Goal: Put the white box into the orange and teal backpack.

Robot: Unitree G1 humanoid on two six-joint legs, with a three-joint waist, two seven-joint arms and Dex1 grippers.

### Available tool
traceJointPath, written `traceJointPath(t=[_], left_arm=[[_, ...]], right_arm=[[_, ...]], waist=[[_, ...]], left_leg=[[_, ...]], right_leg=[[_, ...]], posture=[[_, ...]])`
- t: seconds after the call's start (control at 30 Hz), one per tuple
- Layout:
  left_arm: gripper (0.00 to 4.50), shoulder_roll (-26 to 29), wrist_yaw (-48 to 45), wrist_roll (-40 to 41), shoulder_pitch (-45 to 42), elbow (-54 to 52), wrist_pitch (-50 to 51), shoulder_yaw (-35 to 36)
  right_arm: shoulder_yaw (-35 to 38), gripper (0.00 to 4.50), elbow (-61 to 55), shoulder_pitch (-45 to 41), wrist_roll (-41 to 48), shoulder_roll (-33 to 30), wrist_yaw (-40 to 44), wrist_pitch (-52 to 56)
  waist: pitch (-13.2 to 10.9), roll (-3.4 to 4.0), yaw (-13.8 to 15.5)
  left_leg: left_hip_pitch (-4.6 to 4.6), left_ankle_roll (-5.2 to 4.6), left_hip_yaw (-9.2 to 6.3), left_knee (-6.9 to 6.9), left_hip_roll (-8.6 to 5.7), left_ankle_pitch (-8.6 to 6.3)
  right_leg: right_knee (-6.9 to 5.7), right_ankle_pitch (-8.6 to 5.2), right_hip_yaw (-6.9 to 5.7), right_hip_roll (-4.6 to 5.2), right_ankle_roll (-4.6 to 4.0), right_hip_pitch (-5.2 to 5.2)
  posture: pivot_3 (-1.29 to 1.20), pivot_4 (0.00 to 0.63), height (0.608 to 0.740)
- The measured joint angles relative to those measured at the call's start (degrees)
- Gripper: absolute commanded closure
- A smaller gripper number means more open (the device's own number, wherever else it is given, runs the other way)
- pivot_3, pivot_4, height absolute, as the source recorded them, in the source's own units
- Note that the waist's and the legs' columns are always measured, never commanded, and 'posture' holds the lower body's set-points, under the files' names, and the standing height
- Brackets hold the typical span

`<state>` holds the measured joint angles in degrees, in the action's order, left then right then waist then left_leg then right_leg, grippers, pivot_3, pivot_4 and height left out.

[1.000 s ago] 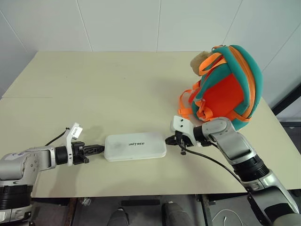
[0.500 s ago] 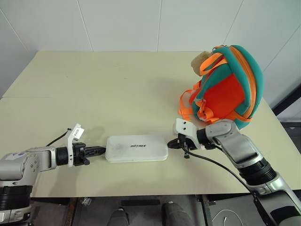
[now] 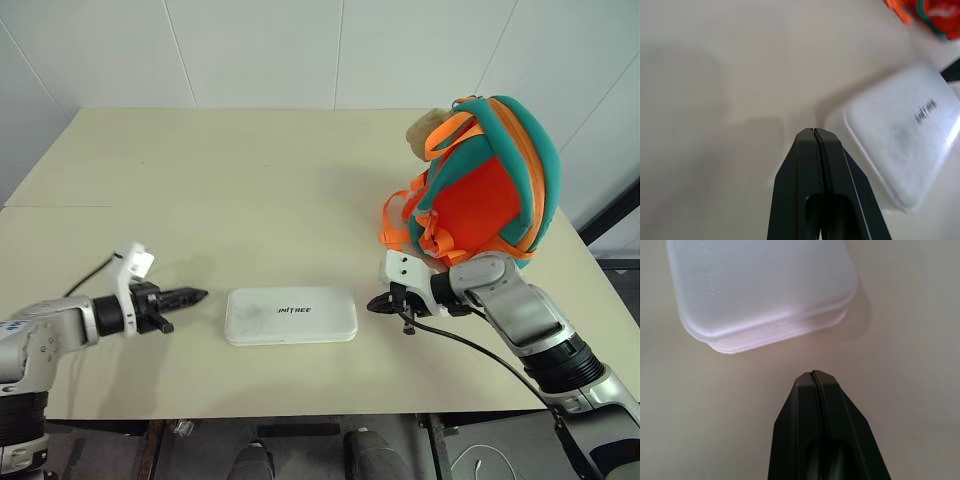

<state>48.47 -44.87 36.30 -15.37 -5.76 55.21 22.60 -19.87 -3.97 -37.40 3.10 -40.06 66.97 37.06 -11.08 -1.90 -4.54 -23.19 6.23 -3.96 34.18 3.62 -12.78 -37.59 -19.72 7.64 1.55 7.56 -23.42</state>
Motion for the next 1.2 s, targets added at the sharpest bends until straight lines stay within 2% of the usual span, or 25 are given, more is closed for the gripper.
traceJointPath(t=[0.03, 0.1, 0.13, 0.43, 0.5, 0.53, 0.57, 0.8, 0.97, 1.2], left_arm=[[4.5, 0.0, 0.4, -0.1, 0.0, -0.4, -1.0, 0.6], [4.11, -0.7, 1.3, 0.3, -0.2, -0.5, -1.4, 1.8], [3.85, -1.2, 2.0, 0.9, -0.7, -0.2, -0.6, 2.1], [1.04, -0.5, 2.7, 6.4, -1.2, -0.1, 11.1, 2.0], [0.39, -0.3, 2.9, 7.3, -1.3, 0.1, 14.0, 2.1], [0.09, -0.2, 3.0, 8.2, -1.6, 1.0, 15.9, 2.2], [0.04, -0.2, 3.1, 8.8, -2.0, 2.4, 17.5, 2.5], [0.04, -0.4, 4.1, 15.7, -8.3, 12.7, 35.3, 6.1], [0.04, 0.6, 5.5, 22.5, -9.0, 19.7, 37.1, 1.3], [0.04, 2.0, 6.8, 24.1, -9.6, 23.6, 37.0, -3.3]], right_arm=[[0.0, 4.33, 0.5, -0.1, -0.2, -0.3, -0.1, -0.4], [0.0, 3.92, 1.8, -0.9, -0.3, -0.7, 0.3, -1.3], [0.0, 3.54, 2.5, -1.6, -0.3, -1.4, 0.8, -2.0], [0.3, 0.45, 6.5, -4.0, -0.8, -1.8, 0.3, -5.5], [0.3, 0.0, 6.5, -4.0, -0.9, -1.8, 0.2, -5.8], [0.3, 0.0, 6.6, -4.1, -0.9, -1.8, 0.0, -5.8], [0.3, 0.0, 6.6, -4.1, -1.0, -1.7, -0.2, -5.8], [0.3, 0.0, 6.5, -4.0, -1.0, -0.9, -1.5, -5.8], [0.3, 0.0, 6.2, -3.5, -1.0, -0.4, -2.3, -5.7], [0.2, 0.0, 5.3, -2.2, -1.0, 0.7, -3.8, -5.5]], waist=[[0.0, 0.0, 0.0], [0.0, 0.0, 0.0], [0.0, 0.0, 0.0], [0.0, -0.01, -0.2], [0.0, -0.01, -0.2], [0.0, -0.01, -0.2], [0.0, -0.01, -0.2], [0.0, -0.01, -0.2], [0.0, -0.01, -0.2], [0.0, -0.01, -0.1]], left_leg=[[0.0, 0.0, 0.0, 0.0, 0.0, -0.01], [0.0, 0.0, 0.01, 0.0, 0.0, -0.01], [0.0, 0.0, 0.0, 0.0, 0.0, -0.01], [-0.01, -0.01, 0.0, -0.03, 0.0, -0.04], [0.0, -0.01, 0.0, -0.03, 0.0, -0.04], [0.0, -0.01, 0.0, -0.02, 0.0, -0.04], [0.0, -0.01, 0.0, 0.0, 0.0, -0.03], [0.0, -0.01, -0.01, 0.01, -0.01, -0.04], [0.0, 0.0, -0.03, 0.0, 0.0, -0.04], [0.02, 0.01, -0.02, 0.02, -0.01, -0.03]], right_leg=[[0.0, 0.0, 0.0, 0.0, 0.0, 0.0], [0.0, 0.0, 0.0, 0.0, 0.0, 0.0], [-0.01, 0.0, 0.0, -0.01, 0.0, 0.0], [0.0, 0.0, 0.0, -0.01, 0.01, -0.01], [0.0, -0.01, 0.0, -0.01, 0.0, -0.01], [-0.01, 0.0, 0.0, -0.01, 0.0, -0.01], [-0.03, 0.0, 0.0, -0.01, 0.0, -0.01], [-0.06, -0.01, -0.01, -0.02, 0.01, -0.01], [-0.1, -0.01, -0.01, -0.02, 0.0, -0.02], [-0.13, -0.01, -0.01, -0.01, 0.0, -0.02]], posture=[[0.0, 0.15, 0.74], [0.0, 0.15, 0.74], [0.0, 0.15, 0.74], [0.0, 0.15, 0.74], [0.0, 0.15, 0.74], [0.0, 0.15, 0.74], [0.0, 0.15, 0.74], [0.0, 0.15, 0.74], [0.0, 0.15, 0.74], [0.0, 0.15, 0.74]])
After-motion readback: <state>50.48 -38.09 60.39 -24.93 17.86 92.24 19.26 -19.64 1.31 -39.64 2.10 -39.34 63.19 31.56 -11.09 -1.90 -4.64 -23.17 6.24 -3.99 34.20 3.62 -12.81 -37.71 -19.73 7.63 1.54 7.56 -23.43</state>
